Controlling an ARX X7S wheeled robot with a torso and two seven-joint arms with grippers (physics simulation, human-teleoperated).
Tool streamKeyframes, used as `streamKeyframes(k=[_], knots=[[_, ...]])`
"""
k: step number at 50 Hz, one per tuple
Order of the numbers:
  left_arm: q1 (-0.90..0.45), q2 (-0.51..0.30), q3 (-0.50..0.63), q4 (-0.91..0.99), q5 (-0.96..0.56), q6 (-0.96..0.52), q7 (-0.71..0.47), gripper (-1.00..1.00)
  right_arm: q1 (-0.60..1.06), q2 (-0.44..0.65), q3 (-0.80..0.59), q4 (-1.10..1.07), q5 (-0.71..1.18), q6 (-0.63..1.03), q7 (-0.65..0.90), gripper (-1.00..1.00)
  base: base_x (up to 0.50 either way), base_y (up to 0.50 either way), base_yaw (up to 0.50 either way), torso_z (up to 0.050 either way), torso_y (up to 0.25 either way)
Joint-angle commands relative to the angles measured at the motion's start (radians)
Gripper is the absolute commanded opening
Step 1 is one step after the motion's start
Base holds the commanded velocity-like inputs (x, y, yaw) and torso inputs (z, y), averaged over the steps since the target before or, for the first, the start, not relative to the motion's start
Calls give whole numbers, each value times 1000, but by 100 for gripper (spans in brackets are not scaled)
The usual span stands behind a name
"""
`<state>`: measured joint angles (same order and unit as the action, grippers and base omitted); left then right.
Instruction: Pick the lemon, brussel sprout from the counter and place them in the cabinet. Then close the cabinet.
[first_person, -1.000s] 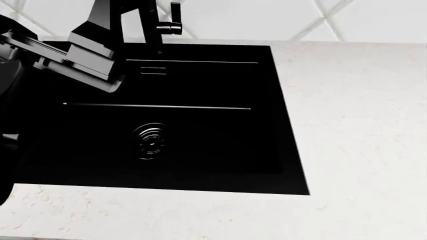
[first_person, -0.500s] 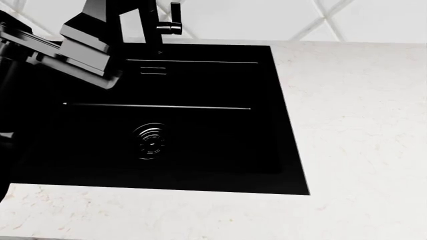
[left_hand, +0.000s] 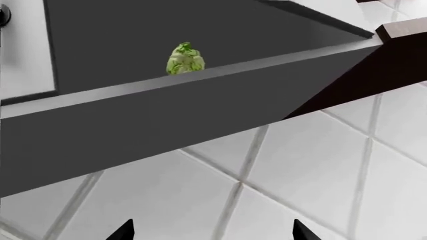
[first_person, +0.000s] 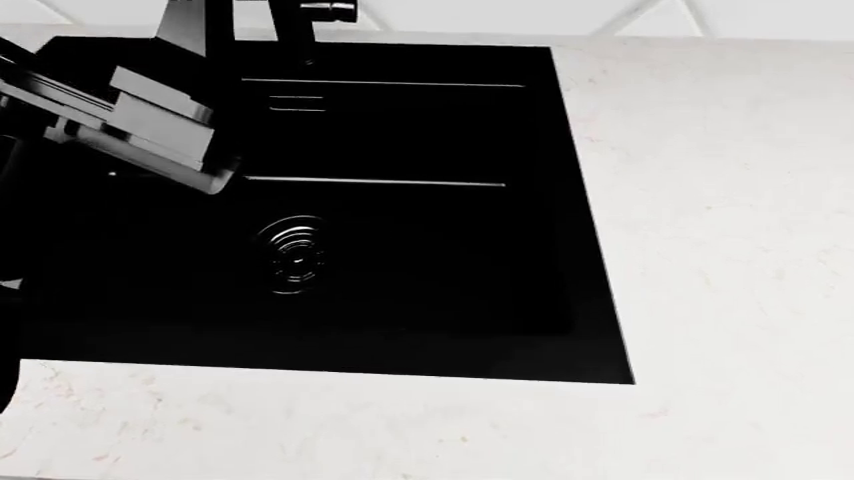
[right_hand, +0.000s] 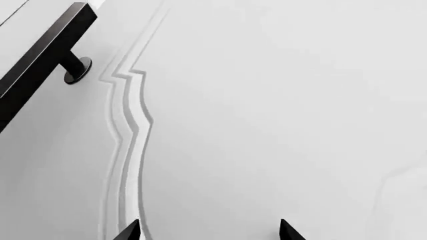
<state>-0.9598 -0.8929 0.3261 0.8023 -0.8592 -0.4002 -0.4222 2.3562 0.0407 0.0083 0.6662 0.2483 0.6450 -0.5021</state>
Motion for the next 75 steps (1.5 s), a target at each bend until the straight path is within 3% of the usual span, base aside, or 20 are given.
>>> streamKeyframes(k=[1, 32, 50, 75], knots=[[13, -6, -1, 6, 13, 12, 5, 100, -2, -11, -11, 97, -19, -17, -4, 100, 0, 0, 0, 0, -180], [21, 1, 2, -3, 23, 31, 17, 100, 0, -39, -28, 190, -44, -120, -59, 100, 0, 0, 0, 0, -132], [-9, -19, -104, -32, -115, 26, -74, 100, 0, -40, -73, 307, -33, -156, -91, 100, 0, 0, 0, 0, -4], [-25, -15, -79, -46, -120, 12, -39, 100, 0, -41, -285, 303, -213, 53, -188, 100, 0, 0, 0, 0, -51]])
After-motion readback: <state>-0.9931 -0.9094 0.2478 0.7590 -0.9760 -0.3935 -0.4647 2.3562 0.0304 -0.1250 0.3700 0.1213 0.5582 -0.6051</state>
